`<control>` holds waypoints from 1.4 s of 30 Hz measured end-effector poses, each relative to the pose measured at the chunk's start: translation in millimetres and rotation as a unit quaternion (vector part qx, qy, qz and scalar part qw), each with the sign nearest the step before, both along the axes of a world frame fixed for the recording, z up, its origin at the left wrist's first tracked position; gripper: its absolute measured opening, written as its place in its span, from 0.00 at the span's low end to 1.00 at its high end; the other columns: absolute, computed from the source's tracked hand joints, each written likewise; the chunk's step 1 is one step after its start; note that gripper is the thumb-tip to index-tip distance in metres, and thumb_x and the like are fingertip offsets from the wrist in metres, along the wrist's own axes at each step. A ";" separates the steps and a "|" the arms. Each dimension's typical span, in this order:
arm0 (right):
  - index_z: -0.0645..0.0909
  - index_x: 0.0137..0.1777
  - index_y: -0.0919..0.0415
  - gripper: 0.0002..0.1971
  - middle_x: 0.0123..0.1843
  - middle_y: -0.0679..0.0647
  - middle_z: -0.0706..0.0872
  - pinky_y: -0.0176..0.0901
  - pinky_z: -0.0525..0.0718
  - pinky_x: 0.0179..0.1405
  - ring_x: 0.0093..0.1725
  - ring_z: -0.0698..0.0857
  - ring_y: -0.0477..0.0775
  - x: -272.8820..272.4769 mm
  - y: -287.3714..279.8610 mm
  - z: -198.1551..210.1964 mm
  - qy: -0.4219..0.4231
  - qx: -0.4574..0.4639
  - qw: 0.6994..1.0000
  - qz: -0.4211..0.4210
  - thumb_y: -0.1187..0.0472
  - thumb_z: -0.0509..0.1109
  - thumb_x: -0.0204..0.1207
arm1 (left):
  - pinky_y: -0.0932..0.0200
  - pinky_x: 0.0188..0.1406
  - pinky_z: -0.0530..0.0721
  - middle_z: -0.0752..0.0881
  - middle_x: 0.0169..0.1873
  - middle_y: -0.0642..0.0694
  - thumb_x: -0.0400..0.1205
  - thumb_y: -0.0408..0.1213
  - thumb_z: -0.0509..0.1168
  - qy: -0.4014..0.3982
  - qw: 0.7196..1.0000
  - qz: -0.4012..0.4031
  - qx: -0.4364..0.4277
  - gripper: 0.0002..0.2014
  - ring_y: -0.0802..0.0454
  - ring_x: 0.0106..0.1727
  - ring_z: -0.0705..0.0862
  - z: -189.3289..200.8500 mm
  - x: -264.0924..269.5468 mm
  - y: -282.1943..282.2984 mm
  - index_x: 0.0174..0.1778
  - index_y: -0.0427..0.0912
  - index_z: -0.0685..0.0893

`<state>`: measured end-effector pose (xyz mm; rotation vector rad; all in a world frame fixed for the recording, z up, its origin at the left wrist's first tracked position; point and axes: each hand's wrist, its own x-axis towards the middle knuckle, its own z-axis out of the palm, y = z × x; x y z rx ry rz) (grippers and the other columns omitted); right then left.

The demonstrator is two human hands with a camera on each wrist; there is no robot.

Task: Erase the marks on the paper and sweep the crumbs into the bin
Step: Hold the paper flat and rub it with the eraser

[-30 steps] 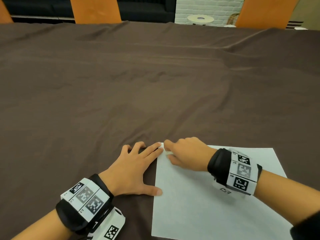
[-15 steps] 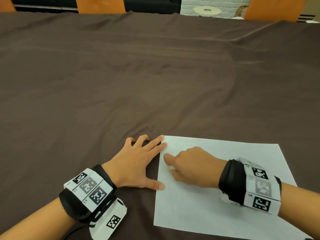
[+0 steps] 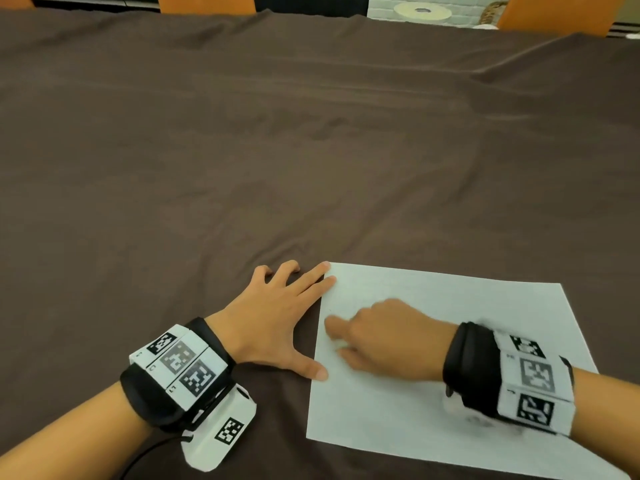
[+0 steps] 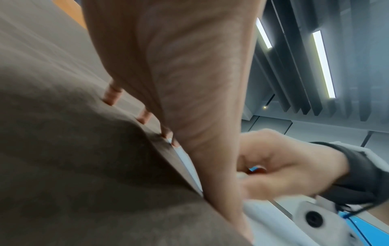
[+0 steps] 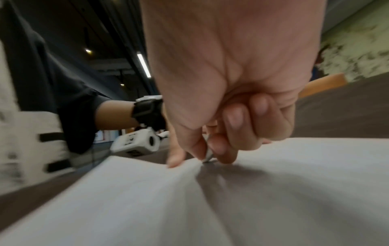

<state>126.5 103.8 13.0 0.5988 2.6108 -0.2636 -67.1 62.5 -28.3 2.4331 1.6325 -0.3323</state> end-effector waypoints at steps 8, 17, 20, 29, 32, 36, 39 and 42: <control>0.66 0.65 0.54 0.12 0.53 0.54 0.83 0.46 0.71 0.38 0.47 0.78 0.57 6.1 14.5 -4.7 0.039 0.056 0.996 -0.056 0.51 0.52 0.86 | 0.45 0.72 0.65 0.45 0.86 0.55 0.67 0.82 0.55 -0.003 1.000 -0.013 0.019 0.57 0.48 0.79 0.56 7.6 4.8 -3.3 0.86 0.50 0.51; 0.60 0.72 0.57 0.17 0.86 0.56 0.38 0.59 0.51 0.83 0.84 0.38 0.62 28.5 -0.1 -7.9 -0.019 -0.063 0.992 -0.111 0.53 0.46 0.88 | 0.41 0.81 0.54 0.39 0.86 0.53 0.68 0.83 0.52 -0.042 0.999 0.013 -0.007 0.58 0.49 0.84 0.49 1.8 0.9 -14.1 0.87 0.53 0.39; 0.62 0.71 0.59 0.16 0.86 0.56 0.40 0.60 0.51 0.83 0.85 0.39 0.62 24.1 18.0 -13.6 0.005 -0.056 0.991 -0.125 0.53 0.47 0.88 | 0.40 0.79 0.58 0.43 0.86 0.52 0.68 0.83 0.52 -0.062 0.998 0.011 0.007 0.58 0.49 0.83 0.54 1.2 1.5 -12.8 0.87 0.51 0.44; 0.71 0.65 0.55 0.14 0.77 0.56 0.64 0.56 0.64 0.75 0.77 0.62 0.59 13.0 20.9 -16.1 0.093 0.004 0.989 -0.112 0.51 0.54 0.86 | 0.34 0.79 0.53 0.35 0.85 0.57 0.67 0.83 0.53 -0.009 1.000 0.010 -0.024 0.60 0.47 0.84 0.46 3.8 6.0 -11.7 0.87 0.51 0.39; 0.72 0.64 0.55 0.14 0.62 0.53 0.75 0.51 0.68 0.62 0.60 0.70 0.56 6.2 20.0 -14.2 0.114 0.072 0.988 -0.078 0.50 0.54 0.85 | 0.33 0.80 0.50 0.32 0.84 0.58 0.67 0.84 0.52 0.003 0.999 0.012 -0.038 0.60 0.47 0.85 0.42 5.1 7.3 -12.2 0.86 0.51 0.36; 0.73 0.66 0.56 0.16 0.59 0.53 0.79 0.50 0.70 0.58 0.52 0.70 0.52 5.8 8.3 -9.8 0.104 0.051 0.993 -0.017 0.49 0.55 0.86 | 0.33 0.80 0.51 0.31 0.84 0.58 0.67 0.84 0.51 0.011 0.999 0.010 -0.037 0.60 0.47 0.84 0.42 4.3 7.7 -11.4 0.86 0.52 0.34; 0.74 0.64 0.54 0.14 0.58 0.52 0.79 0.48 0.66 0.53 0.50 0.68 0.51 5.4 13.1 -8.8 0.100 0.039 0.994 -0.023 0.49 0.55 0.85 | 0.32 0.77 0.58 0.38 0.86 0.57 0.66 0.85 0.51 -0.006 1.000 0.009 -0.017 0.61 0.45 0.84 0.50 2.6 6.3 -11.2 0.87 0.50 0.41; 0.73 0.64 0.54 0.14 0.59 0.51 0.79 0.48 0.65 0.53 0.56 0.71 0.53 4.3 26.7 -7.9 0.097 0.084 0.990 -0.053 0.49 0.53 0.85 | 0.33 0.77 0.58 0.39 0.86 0.57 0.65 0.85 0.52 -0.014 1.000 0.010 -0.017 0.62 0.46 0.83 0.50 2.2 6.4 -12.1 0.87 0.49 0.42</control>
